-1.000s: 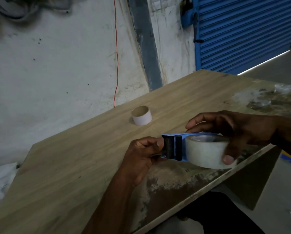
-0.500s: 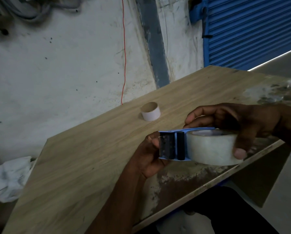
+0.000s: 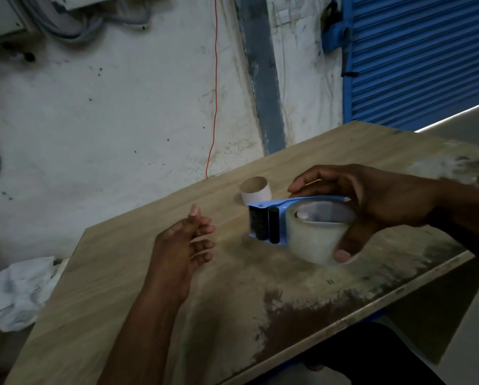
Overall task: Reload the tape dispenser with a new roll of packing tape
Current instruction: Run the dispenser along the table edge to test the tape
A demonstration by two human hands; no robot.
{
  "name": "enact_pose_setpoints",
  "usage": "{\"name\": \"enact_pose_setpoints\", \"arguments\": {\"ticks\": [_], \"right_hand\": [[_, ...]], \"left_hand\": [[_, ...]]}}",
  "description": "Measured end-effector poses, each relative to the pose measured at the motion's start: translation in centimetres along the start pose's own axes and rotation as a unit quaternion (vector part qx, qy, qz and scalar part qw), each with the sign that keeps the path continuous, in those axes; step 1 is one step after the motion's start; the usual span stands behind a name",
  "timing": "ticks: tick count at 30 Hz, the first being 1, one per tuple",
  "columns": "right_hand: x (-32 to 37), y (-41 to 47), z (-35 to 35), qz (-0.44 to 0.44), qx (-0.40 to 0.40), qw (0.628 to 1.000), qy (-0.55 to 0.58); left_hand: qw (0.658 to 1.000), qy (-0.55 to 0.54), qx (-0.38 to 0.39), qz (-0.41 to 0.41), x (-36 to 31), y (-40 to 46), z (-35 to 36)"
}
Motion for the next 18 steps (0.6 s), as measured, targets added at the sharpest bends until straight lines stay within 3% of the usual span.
{"name": "enact_pose_setpoints", "arguments": {"ticks": [1, 6, 10, 14, 18], "right_hand": [[2.1, -0.1, -0.3, 0.012, 0.026, 0.998, -0.055], [1.2, 0.9, 2.1, -0.029, -0.097, 0.948, -0.302], [1.6, 1.7, 5.9, -0.111, -0.057, 0.876, -0.466], [1.8, 3.2, 8.0, -0.147, -0.030, 0.829, -0.539], [0.9, 4.5, 9.5, -0.203, -0.020, 0.821, -0.532]], "left_hand": [[1.000, 0.014, -0.005, 0.012, -0.1, -0.5, -0.3], [0.993, 0.091, 0.055, -0.058, 1.2, -1.0, 0.9], [0.974, 0.176, 0.131, 0.054, 1.1, 1.9, 0.9], [0.855, 0.409, 0.276, 0.161, -1.2, 4.7, 1.9], [0.768, 0.513, 0.360, 0.135, -2.4, 6.6, 3.4]]}}
Point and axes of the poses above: each hand's wrist, its own y-axis towards the middle knuckle, its own z-axis out of the palm, x = y × z, the point moved 5 cm from there along y, towards the middle knuckle, and after that the axes turned 4 degrees about -x, right-handed, at the moved point
